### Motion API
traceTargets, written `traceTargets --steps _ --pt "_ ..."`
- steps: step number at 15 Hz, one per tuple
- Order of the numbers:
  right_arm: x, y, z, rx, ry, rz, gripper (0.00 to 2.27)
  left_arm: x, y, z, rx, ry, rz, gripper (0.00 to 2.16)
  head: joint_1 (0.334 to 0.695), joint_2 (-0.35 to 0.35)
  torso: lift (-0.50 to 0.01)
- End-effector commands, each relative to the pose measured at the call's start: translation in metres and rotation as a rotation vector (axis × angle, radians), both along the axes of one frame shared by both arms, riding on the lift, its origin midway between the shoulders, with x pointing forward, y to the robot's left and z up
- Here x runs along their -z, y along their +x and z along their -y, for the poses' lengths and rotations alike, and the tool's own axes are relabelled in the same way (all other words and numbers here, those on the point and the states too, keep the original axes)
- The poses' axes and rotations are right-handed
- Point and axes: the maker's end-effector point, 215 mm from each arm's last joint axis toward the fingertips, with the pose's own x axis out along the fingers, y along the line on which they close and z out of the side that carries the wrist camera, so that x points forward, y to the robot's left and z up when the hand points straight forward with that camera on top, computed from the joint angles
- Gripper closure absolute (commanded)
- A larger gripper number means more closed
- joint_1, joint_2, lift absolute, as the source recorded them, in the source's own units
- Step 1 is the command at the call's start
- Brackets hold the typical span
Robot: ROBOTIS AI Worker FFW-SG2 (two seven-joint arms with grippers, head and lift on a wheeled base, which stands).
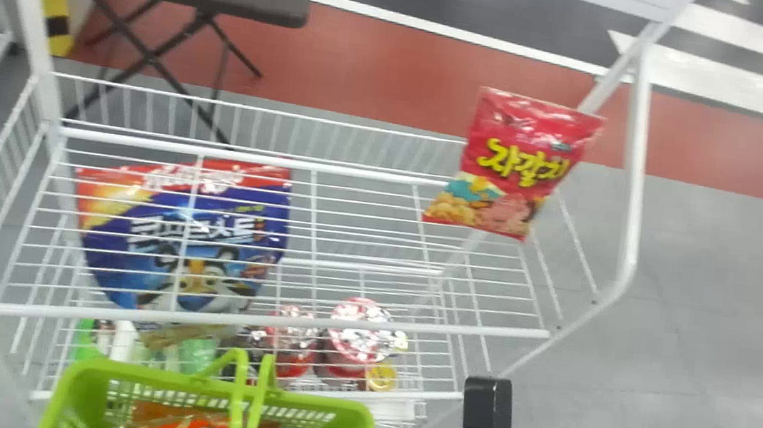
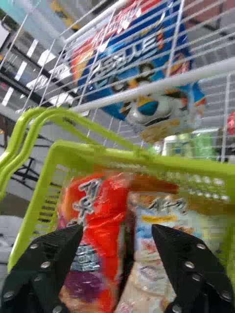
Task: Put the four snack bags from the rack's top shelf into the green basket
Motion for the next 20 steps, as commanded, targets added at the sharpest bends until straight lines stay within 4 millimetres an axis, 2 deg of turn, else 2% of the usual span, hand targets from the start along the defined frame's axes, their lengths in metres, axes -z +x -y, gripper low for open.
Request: traceTargets --steps 1,3,6,8,9,10,12,14,20 --pt "-0.025 0.052 0.033 0.09 -0.049 0.201 0.05 -0.001 -0.003 0.003 0.005 -0.003 -0.002 2.15 0.695 -0.35 0.0" --pt "-0.058 0.107 0.062 0.181 -0.116 0.438 0.05 -0.002 -0.005 0.007 0.013 -0.004 0.0 2.15 0.695 -0.35 0.0" --pt "-0.115 0.177 0.11 0.36 -0.22 0.765 0.05 -0.001 -0.006 0.012 0.023 0.003 0.002 2.15 0.695 -0.35 0.0" --pt "-0.113 0.218 0.134 0.432 -0.269 0.789 0.06 -0.001 -0.007 0.015 0.03 0.004 0.002 2.15 0.695 -0.35 0.0" --pt "-0.119 0.239 0.149 0.478 -0.318 0.824 0.07 -0.001 -0.007 0.016 0.031 0.003 0.004 2.15 0.695 -0.35 0.0" --pt "-0.121 0.253 0.162 0.516 -0.38 0.845 0.07 -0.001 -0.005 0.016 0.031 0.005 0.006 2.15 0.695 -0.35 0.0" --pt "-0.122 0.275 0.181 0.582 -0.503 0.863 0.07 -0.001 -0.004 0.017 0.034 0.004 0.006 2.15 0.695 -0.35 0.0" --pt "-0.115 0.29 0.202 0.652 -0.559 0.84 0.07 -0.002 -0.003 0.018 0.034 0.0 0.01 2.15 0.695 -0.35 0.0" --pt "-0.091 0.339 0.225 0.642 -0.671 0.775 0.07 0.001 0.001 0.017 0.031 0.005 0.007 2.15 0.695 -0.35 0.0"
